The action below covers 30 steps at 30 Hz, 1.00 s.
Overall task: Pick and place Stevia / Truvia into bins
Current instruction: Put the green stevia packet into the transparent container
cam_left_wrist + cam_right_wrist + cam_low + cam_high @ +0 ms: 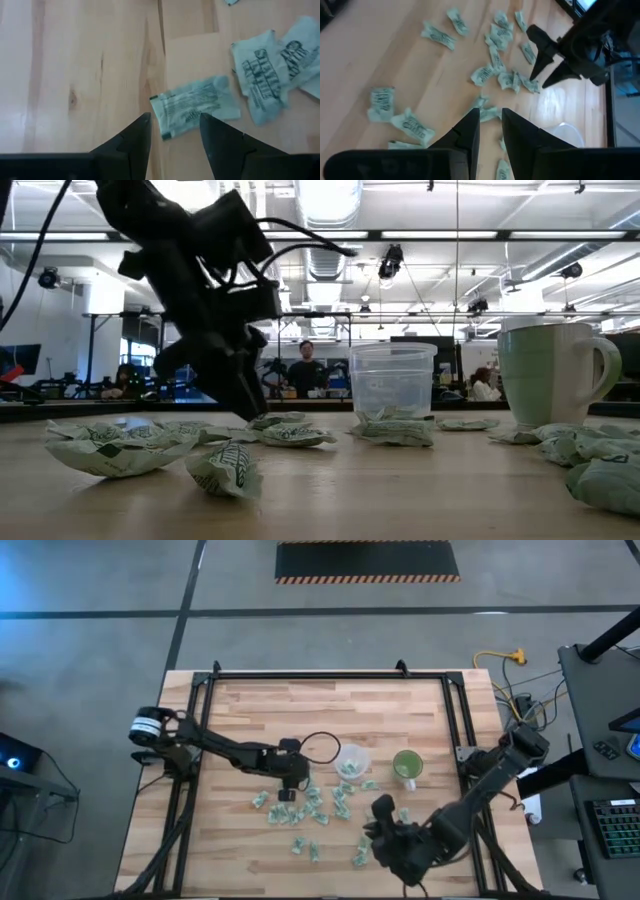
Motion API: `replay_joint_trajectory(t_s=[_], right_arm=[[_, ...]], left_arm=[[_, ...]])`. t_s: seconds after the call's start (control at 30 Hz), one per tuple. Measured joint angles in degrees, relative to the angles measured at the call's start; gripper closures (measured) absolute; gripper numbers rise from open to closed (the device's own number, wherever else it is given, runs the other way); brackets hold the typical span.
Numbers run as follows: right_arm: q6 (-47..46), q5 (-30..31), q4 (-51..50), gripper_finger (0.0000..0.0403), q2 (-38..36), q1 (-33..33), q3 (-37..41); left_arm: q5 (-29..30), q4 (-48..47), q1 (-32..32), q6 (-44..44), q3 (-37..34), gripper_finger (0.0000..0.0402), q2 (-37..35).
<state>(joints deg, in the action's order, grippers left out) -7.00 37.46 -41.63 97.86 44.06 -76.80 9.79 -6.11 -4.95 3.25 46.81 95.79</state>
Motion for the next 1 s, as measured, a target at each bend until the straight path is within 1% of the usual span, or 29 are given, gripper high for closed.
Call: replay_joint_trajectory(t_s=[0.13, 0.23, 0.33, 0.5, 0.57, 0.77, 0.93, 1.0], right_arm=[[-1.0, 0.0, -0.1, 0.0334, 0.0, 1.0, 0.0], [-2.3, 0.1, -0.4, 0.0339, 0.0, 1.5, 0.0], [-3.6, 0.1, -1.1, 0.0343, 0.0, 1.6, 0.1], [-7.4, 0.1, -3.9, 0.0344, 0.0, 1.6, 0.1], [-9.3, 0.1, -5.3, 0.0344, 0.0, 1.6, 0.1], [-16.0, 0.0, -9.5, 0.0346, 0.0, 1.6, 0.4], [-17.1, 0.0, -9.4, 0.0346, 0.0, 1.8, 1.4], [-17.1, 0.0, -9.4, 0.0346, 0.0, 1.9, 1.9]], left_arm=[[-1.2, -0.1, 0.9, -0.2, 0.1, 0.025, 1.3], [-2.1, 0.1, 1.2, -0.9, 0.1, 0.0261, 2.0], [-2.7, 0.1, 1.4, -1.2, 0.0, 0.0294, 2.0], [-2.9, 0.1, 1.3, -1.0, 0.2, 0.0374, 1.9], [-2.1, 0.0, 1.4, -1.0, 0.2, 0.0393, 1.6], [-0.2, -0.8, 1.5, -0.9, 1.2, 0.0395, -0.5], [1.4, -0.6, 1.2, -0.5, 2.8, 0.04, -3.9], [1.7, 1.8, 1.1, 0.9, 3.6, 0.04, -5.3]])
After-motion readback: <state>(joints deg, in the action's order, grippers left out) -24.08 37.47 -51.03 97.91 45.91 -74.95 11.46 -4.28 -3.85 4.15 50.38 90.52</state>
